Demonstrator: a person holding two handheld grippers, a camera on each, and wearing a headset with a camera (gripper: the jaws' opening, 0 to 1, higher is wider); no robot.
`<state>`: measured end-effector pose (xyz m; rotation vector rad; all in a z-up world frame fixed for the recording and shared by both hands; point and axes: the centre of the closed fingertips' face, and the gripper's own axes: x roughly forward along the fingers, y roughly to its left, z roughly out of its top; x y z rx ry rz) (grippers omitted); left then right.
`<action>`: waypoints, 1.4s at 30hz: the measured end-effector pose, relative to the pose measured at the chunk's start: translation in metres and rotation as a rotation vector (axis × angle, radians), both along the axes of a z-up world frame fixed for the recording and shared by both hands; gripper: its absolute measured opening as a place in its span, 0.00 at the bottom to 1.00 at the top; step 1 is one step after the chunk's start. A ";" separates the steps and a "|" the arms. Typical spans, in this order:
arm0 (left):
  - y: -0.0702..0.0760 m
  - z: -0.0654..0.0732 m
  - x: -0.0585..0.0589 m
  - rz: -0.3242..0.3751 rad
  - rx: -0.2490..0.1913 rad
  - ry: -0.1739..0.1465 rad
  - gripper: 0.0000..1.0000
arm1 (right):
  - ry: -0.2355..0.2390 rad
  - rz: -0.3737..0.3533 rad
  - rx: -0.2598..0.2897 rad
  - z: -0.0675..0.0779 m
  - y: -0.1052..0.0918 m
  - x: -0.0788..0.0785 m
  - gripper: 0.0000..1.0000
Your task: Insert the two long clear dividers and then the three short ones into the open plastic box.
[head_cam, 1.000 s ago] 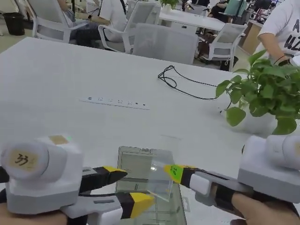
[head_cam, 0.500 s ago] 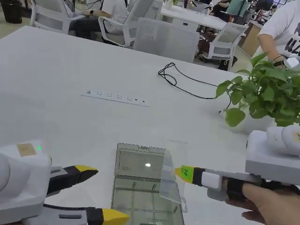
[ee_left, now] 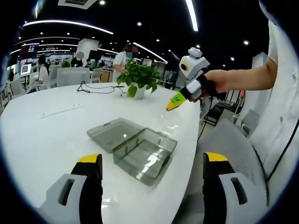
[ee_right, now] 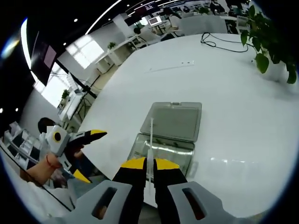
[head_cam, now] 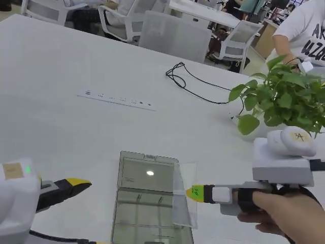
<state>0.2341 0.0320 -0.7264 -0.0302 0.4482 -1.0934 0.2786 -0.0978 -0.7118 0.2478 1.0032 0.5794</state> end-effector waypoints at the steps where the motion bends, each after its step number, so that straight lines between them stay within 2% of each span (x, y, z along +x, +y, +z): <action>1: 0.000 -0.001 0.000 -0.003 0.000 -0.001 0.93 | 0.012 -0.005 -0.001 -0.001 -0.001 0.001 0.07; 6: 0.002 -0.007 0.001 -0.023 0.011 -0.005 1.00 | 0.076 -0.014 -0.022 -0.008 -0.004 0.004 0.07; 14: 0.004 -0.015 0.002 -0.054 0.028 -0.001 1.00 | 0.173 -0.038 -0.023 -0.019 -0.008 0.001 0.07; 18: 0.003 -0.016 0.001 -0.063 0.027 -0.002 1.00 | 0.242 -0.051 0.007 -0.025 -0.003 -0.003 0.07; 21: 0.002 -0.018 0.001 -0.068 0.029 -0.002 1.00 | 0.284 -0.042 -0.027 -0.033 -0.003 -0.004 0.07; 26: 0.002 -0.018 0.002 -0.071 0.029 0.000 1.00 | 0.317 -0.039 -0.021 -0.040 0.004 0.000 0.07; 29: 0.002 -0.017 0.003 -0.065 0.022 -0.003 1.00 | 0.340 -0.026 -0.056 -0.046 0.003 -0.002 0.07; 42: 0.000 -0.015 0.005 -0.054 -0.003 0.005 1.00 | 0.388 -0.033 -0.105 -0.065 -0.001 -0.001 0.07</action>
